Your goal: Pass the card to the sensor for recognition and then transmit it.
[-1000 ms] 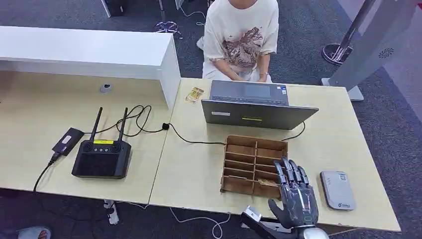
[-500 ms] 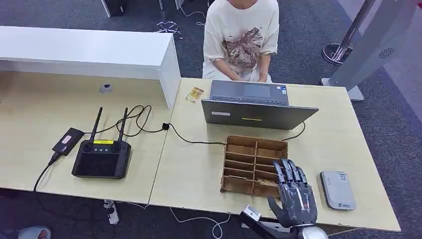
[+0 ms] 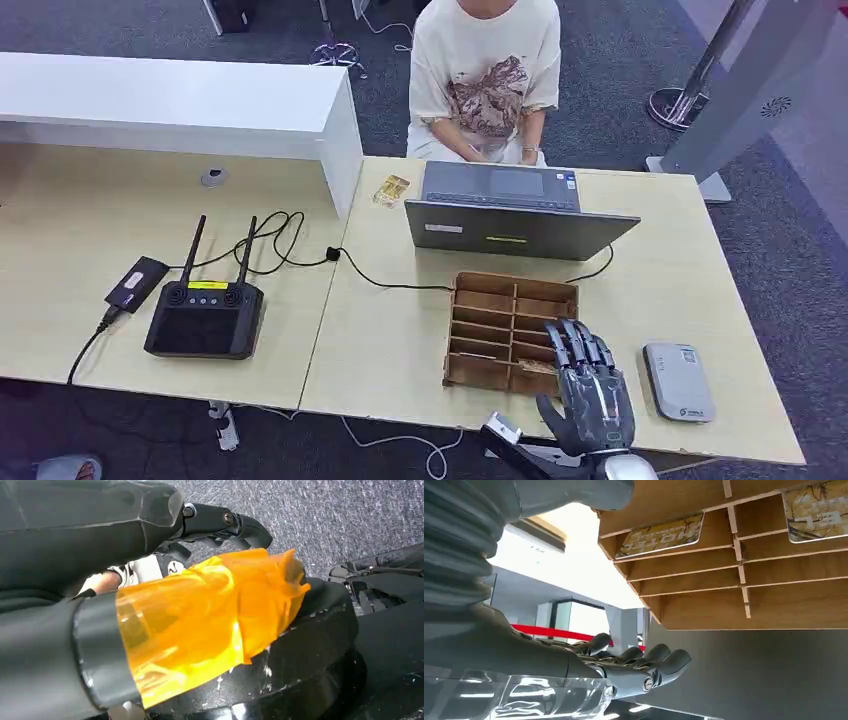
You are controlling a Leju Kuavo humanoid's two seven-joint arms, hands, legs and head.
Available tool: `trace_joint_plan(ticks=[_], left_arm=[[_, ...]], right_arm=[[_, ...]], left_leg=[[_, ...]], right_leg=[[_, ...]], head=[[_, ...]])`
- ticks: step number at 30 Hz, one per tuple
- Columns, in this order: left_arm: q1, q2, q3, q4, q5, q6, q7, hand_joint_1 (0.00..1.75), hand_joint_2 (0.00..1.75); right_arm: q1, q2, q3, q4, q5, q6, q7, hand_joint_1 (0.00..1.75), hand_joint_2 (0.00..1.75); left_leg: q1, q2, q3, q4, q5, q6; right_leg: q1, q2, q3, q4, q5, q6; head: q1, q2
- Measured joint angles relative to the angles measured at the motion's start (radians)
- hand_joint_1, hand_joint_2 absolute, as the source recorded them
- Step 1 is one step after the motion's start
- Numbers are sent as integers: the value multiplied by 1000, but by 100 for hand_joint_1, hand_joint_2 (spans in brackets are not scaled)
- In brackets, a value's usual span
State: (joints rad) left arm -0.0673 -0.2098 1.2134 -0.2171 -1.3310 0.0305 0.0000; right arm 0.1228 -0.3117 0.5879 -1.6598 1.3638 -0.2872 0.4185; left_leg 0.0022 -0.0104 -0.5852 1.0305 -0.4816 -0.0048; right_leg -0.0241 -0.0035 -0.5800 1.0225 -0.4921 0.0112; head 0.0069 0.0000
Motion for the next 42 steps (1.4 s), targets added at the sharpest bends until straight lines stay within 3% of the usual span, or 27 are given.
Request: trace_joint_plan(ticks=[11,34,39,42], left_arm=[[0,0,0,0,0,0,0,0,0],[0,0,0,0,-3,-1,0,0,0],[0,0,0,0,-3,-1,0,0,0],[0,0,0,0,-6,-1,0,0,0]], right_arm=[[-1,1,0,4,7,6,-3,40,175],[-1,1,0,7,3,32,9,38,175],[0,1,0,7,0,42,12,45,175],[0,1,0,7,-2,47,18,59,175]], left_leg=[[0,0,0,0,0,0],[0,0,0,0,0,0],[0,0,0,0,0,0],[0,0,0,0,0,0]], right_leg=[[0,0,0,0,0,0],[0,0,0,0,0,0],[0,0,0,0,0,0],[0,0,0,0,0,0]], head=[[0,0],[0,0],[0,0],[0,0]])
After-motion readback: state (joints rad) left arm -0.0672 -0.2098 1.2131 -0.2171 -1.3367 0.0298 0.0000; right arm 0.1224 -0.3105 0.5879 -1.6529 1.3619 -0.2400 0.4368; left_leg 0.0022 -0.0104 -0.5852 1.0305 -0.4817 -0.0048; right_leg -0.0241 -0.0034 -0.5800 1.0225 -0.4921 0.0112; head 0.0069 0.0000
